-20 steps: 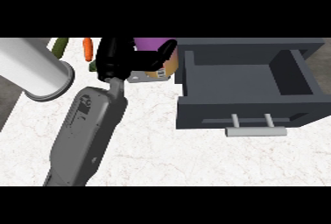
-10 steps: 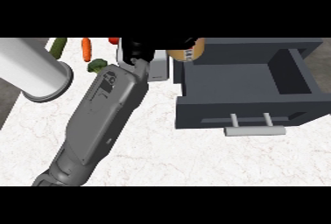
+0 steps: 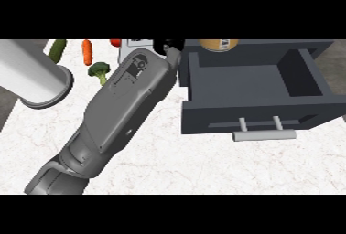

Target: Pick up the can, place it into the drawer and close the drawer

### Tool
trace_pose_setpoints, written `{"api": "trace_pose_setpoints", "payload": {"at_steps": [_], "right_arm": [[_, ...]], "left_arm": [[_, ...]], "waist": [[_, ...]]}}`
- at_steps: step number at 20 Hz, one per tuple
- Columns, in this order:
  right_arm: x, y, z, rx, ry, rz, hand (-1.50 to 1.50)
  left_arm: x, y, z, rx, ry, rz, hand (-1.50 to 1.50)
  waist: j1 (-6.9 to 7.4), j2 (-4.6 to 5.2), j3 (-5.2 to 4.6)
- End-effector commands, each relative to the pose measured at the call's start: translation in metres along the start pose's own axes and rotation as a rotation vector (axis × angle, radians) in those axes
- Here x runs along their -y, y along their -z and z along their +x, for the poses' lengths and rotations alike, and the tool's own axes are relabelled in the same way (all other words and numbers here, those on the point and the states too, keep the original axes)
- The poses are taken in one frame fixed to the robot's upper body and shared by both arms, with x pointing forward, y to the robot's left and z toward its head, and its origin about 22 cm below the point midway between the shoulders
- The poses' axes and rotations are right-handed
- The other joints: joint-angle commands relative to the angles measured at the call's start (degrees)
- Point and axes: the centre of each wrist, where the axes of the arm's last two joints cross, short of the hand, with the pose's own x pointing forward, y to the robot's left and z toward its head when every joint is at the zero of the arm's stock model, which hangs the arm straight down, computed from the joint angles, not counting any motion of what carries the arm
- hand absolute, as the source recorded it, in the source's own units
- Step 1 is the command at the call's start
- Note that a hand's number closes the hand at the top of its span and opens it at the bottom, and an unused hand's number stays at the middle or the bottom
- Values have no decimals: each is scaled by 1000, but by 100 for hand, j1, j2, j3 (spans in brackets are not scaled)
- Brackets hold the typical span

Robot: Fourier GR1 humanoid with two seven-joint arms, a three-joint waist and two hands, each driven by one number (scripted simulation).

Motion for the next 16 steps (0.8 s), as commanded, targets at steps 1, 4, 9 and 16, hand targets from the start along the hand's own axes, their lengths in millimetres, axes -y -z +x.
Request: {"api": "trace_pose_setpoints", "payload": {"at_steps": [1,4,9,16], "right_arm": [[-3,-6,-1,9,3,3,-150],[2,18,6,7,8,-5,-150],[-11,10,8,17,-6,10,-150],[-9,8,6,-5,5,43,-150]], "left_arm": [[16,8,9,-22,11,1,150],[18,6,-7,-18,13,15,150],[26,14,-4,-37,32,-9,150],[26,10,-26,-42,67,29,150]], "waist": [[-30,-1,2],[-77,27,1],[-140,33,3],[-238,46,7]]}}
